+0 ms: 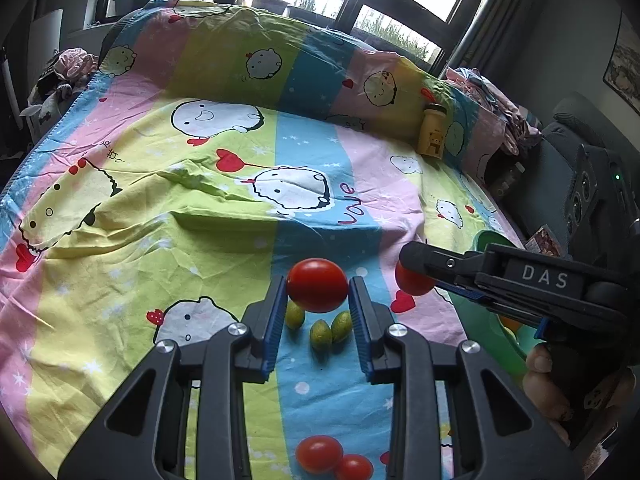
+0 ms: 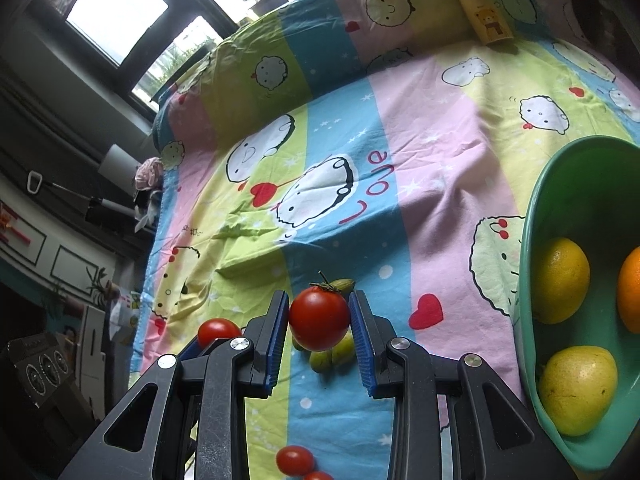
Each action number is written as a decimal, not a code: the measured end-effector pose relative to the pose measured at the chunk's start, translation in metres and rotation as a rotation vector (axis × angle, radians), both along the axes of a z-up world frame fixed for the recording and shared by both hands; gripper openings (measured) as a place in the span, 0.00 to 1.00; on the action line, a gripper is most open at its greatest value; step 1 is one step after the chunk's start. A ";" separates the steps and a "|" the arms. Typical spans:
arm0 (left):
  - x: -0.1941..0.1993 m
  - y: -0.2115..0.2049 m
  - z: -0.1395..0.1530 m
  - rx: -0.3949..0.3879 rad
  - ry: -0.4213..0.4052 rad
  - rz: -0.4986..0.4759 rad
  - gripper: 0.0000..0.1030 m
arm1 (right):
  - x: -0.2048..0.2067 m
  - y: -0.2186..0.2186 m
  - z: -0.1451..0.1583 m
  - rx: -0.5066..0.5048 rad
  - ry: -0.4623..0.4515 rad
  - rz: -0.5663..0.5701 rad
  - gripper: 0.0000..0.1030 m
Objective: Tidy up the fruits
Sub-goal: 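Carry the tomato with the right tool over the green basin, then lower the tomato into the basin and open the right tool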
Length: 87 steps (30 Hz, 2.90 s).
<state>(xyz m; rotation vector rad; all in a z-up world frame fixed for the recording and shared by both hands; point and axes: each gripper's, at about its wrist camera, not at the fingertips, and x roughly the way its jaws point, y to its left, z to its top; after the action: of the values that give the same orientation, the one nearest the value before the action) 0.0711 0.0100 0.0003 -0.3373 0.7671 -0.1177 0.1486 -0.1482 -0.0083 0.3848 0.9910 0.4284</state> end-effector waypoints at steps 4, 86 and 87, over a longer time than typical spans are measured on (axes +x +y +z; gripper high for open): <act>-0.003 -0.005 0.006 0.004 -0.019 -0.012 0.30 | -0.003 -0.006 0.007 0.006 -0.020 -0.014 0.33; 0.044 -0.214 -0.001 -0.029 0.053 -0.549 0.30 | -0.023 -0.209 -0.006 0.077 0.071 -0.578 0.33; 0.044 -0.214 0.000 -0.026 0.049 -0.548 0.30 | -0.023 -0.209 -0.006 0.077 0.072 -0.578 0.33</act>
<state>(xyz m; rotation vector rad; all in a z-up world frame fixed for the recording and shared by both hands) 0.1151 -0.2037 0.0000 -0.1472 0.8925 -0.6365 0.1259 -0.3569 -0.0140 0.7337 0.8867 -0.0718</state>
